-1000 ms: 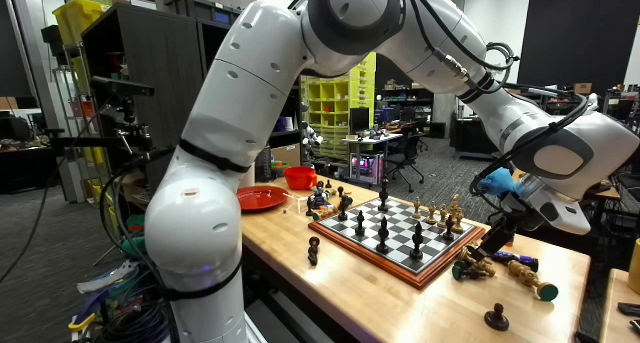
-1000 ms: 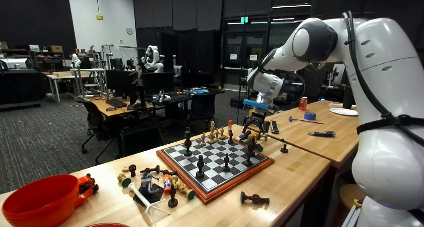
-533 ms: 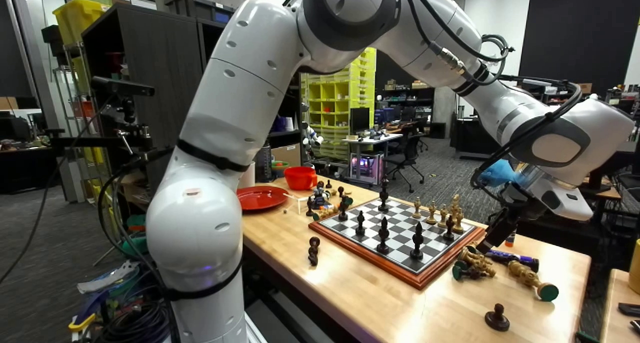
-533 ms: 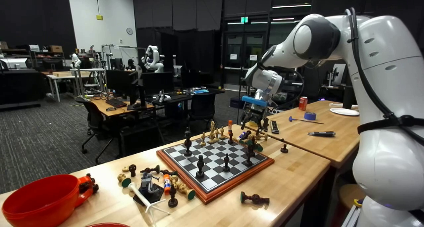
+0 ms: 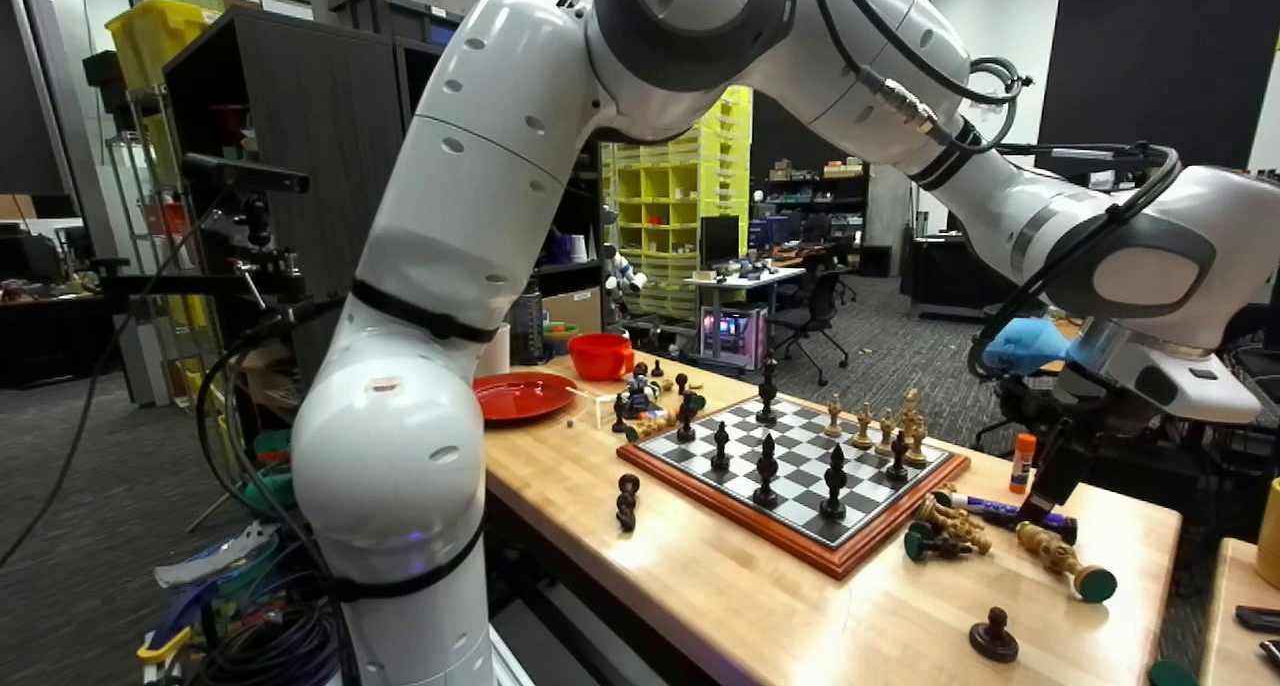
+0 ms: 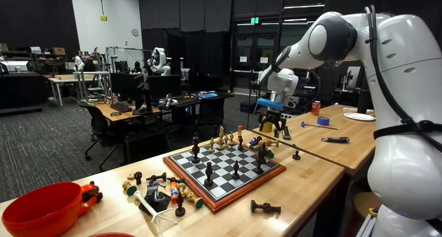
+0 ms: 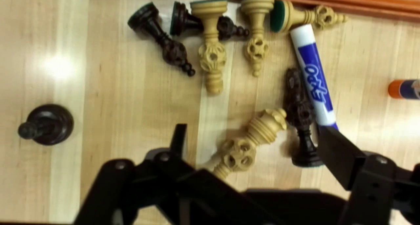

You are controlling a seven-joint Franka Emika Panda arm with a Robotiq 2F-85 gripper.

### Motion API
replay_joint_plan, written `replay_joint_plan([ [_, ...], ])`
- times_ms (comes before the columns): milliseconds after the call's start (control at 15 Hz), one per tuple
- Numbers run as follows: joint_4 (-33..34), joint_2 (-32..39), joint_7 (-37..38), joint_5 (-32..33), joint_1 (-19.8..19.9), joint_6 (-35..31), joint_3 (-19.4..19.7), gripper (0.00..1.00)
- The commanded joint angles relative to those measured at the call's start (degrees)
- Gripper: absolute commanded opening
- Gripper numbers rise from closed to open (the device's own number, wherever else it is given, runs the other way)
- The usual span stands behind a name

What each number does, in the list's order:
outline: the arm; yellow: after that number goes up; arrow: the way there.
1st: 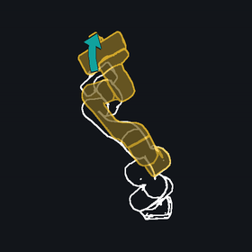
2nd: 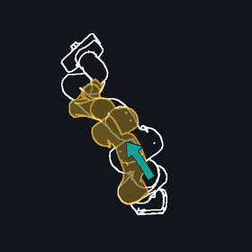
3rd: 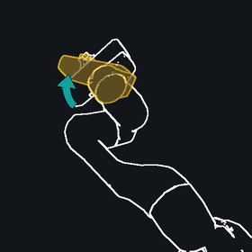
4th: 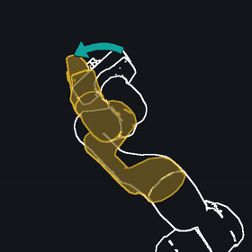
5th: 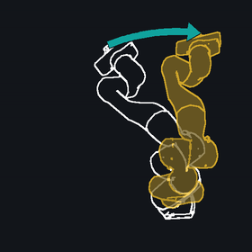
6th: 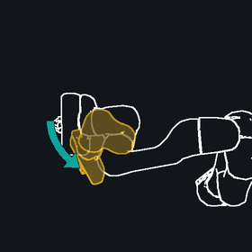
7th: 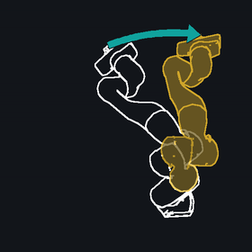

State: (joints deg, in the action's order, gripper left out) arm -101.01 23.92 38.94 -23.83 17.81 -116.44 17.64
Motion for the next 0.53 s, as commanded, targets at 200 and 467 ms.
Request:
replay_joint_plan([
  [200,-1.45,-1.12,10.12,7.96,-2.25,-9.21,2.21,1.0],
  [467,-2.99,-1.19,16.69,13.41,-3.8,-12.07,2.58,1.0],
])
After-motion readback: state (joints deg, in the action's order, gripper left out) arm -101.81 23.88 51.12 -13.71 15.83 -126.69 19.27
